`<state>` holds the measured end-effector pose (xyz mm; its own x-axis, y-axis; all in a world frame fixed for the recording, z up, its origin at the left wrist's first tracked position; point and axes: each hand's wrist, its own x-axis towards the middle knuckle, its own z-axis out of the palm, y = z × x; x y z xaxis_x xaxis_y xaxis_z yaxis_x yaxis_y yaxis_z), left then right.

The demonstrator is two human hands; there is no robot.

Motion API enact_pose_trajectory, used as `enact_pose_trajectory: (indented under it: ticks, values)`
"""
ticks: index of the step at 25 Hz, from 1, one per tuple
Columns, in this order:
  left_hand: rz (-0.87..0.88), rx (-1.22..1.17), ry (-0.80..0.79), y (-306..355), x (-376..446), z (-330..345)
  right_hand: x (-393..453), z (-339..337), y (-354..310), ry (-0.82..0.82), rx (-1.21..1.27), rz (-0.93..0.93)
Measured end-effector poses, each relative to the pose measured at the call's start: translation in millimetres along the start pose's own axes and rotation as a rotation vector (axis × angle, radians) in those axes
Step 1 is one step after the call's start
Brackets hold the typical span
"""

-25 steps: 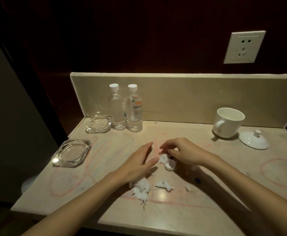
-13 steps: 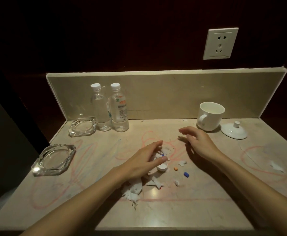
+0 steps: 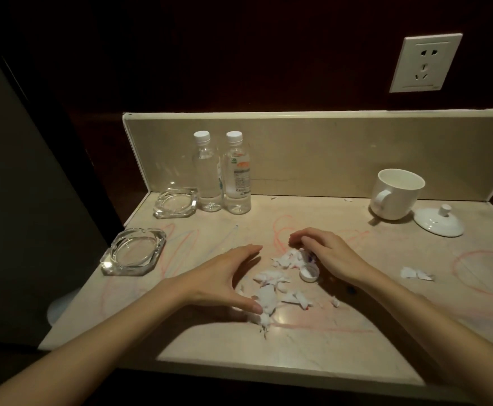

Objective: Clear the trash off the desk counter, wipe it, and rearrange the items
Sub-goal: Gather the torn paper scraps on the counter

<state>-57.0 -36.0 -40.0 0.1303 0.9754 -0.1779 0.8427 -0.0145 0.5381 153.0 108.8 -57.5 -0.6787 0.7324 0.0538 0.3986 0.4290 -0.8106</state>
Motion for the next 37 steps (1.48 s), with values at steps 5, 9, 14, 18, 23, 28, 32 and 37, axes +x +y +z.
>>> enact_pose_trajectory:
  ticks: [5, 9, 14, 18, 23, 28, 32, 37]
  values:
    - [0.056, 0.047, -0.046, 6, 1, 10, -14, 4, -11, -0.073, 0.094, -0.029]
    - [0.097, 0.082, 0.015, 9, 13, 19, -32, -27, -1, 0.091, 0.248, 0.064]
    - [0.142, 0.08, 0.07, 22, 48, 25, -57, -26, 18, 0.168, 0.158, 0.147]
    - [0.185, 0.046, 0.054, 38, 72, 32, -53, 3, 4, 0.175, 0.106, 0.112]
    - [0.193, -0.097, 0.048, 33, 71, 25, -39, 25, -14, 0.153, 0.178, 0.104]
    - [0.143, 0.03, 0.068, 1, 47, -11, -40, -12, -9, -0.003, 0.093, 0.115]
    - [0.098, 0.205, 0.046, -20, 29, -36, -48, -60, -10, -0.135, -0.303, 0.101]
    - [0.091, 0.266, -0.089, -24, 24, -26, -49, -51, -4, -0.396, -0.45, 0.136]
